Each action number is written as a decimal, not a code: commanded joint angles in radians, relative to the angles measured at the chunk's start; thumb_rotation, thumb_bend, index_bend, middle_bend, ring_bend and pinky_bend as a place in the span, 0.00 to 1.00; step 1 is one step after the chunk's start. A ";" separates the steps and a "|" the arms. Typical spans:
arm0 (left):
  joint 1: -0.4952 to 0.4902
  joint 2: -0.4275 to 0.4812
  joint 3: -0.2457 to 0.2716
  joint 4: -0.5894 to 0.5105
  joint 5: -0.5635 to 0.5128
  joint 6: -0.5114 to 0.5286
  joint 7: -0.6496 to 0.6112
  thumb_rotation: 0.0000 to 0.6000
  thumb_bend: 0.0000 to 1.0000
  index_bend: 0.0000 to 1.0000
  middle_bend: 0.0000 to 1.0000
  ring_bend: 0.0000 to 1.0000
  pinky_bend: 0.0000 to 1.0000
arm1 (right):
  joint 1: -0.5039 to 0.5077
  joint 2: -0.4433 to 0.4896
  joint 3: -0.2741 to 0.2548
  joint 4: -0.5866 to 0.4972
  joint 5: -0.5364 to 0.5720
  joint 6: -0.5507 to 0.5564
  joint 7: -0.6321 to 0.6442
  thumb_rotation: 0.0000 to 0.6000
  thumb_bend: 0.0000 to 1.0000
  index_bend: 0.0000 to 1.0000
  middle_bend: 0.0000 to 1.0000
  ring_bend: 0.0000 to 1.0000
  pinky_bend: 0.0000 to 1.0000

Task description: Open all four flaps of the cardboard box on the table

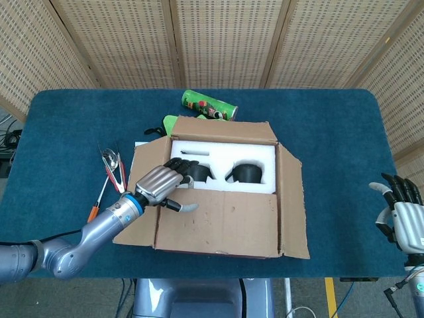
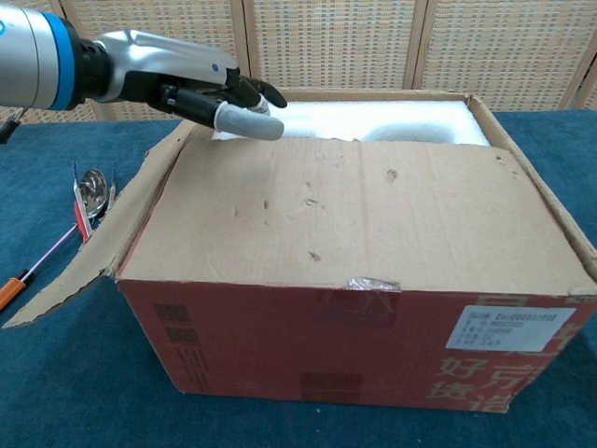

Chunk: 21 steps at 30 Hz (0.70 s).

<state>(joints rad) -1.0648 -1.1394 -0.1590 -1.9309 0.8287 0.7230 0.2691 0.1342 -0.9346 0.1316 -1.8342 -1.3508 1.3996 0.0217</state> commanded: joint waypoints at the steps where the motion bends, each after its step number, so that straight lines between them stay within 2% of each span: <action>1: 0.028 0.048 -0.031 -0.034 0.038 -0.038 -0.088 0.25 0.22 0.41 0.00 0.00 0.00 | 0.001 -0.001 0.000 -0.001 0.001 -0.001 -0.002 1.00 1.00 0.22 0.09 0.00 0.00; 5: 0.062 0.091 -0.061 -0.063 0.071 -0.078 -0.196 0.25 0.22 0.41 0.00 0.00 0.00 | 0.003 -0.002 0.000 -0.003 0.002 -0.006 -0.006 1.00 1.00 0.22 0.09 0.00 0.00; 8: 0.102 0.129 -0.096 -0.076 0.129 -0.139 -0.329 0.25 0.22 0.41 0.00 0.00 0.00 | 0.008 -0.002 0.001 -0.005 0.005 -0.014 -0.013 1.00 1.00 0.22 0.09 0.00 0.00; 16: 0.176 0.181 -0.175 -0.076 0.259 -0.238 -0.576 0.25 0.22 0.41 0.00 0.00 0.00 | 0.018 -0.001 0.005 -0.017 0.010 -0.025 -0.033 1.00 1.00 0.22 0.09 0.00 0.00; 21: 0.231 0.215 -0.236 -0.074 0.398 -0.299 -0.770 0.24 0.21 0.41 0.00 0.00 0.00 | 0.025 -0.002 0.008 -0.026 0.018 -0.031 -0.050 1.00 1.00 0.22 0.09 0.00 0.00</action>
<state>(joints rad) -0.8778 -0.9541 -0.3480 -2.0040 1.1374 0.4722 -0.3910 0.1577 -0.9363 0.1389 -1.8589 -1.3343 1.3692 -0.0266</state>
